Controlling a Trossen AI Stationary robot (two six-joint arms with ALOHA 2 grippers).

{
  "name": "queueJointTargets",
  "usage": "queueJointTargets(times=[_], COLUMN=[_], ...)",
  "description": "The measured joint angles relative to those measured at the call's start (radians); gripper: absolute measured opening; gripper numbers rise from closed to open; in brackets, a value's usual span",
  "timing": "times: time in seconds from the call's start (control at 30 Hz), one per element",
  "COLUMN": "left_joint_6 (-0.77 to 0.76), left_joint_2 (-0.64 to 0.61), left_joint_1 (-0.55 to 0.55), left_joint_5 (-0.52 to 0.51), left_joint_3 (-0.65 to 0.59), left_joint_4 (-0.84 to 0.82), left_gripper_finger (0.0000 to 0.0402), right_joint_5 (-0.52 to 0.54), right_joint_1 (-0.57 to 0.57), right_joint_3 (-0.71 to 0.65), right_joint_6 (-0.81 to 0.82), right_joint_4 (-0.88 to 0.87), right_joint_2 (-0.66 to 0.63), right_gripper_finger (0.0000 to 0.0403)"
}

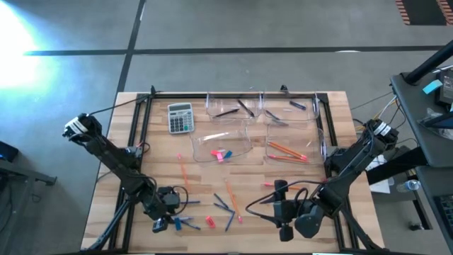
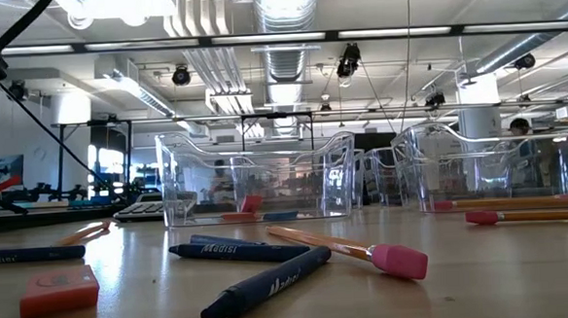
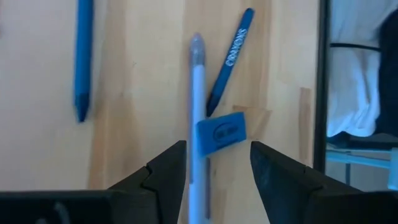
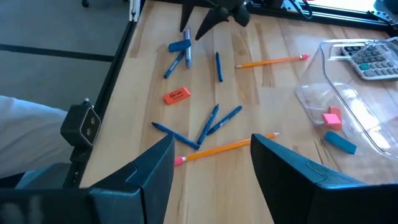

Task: Sort crayons/erasers/pens/pencils in bins
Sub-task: Put the blue eraser into the bottom left transparent bin

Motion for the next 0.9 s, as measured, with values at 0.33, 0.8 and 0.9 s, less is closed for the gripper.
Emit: queueJointTargets(times=[0.33,0.8,0.9], left_joint_6=[0.006,-0.018,-0.017], left_joint_2=[0.066,0.135,0.135], left_joint_1=[-0.003,-0.003,-0.002], left_joint_5=[0.000,-0.011,-0.015], left_joint_3=[0.000,0.009,0.008], left_joint_4=[0.065,0.091,0.087], left_gripper_finger=[0.0164,0.0156,0.0130], right_joint_5=[0.000,0.015,0.016], right_joint_1=[0.000,0.000,0.000], right_joint_3=[0.000,-0.001,-0.001], right_joint_6=[0.010,0.007,0.006], right_joint_4=[0.000,0.000,-0.001], right_joint_2=[0.000,0.000,0.000], right_gripper_finger=[0.0201,0.0201,0.0201])
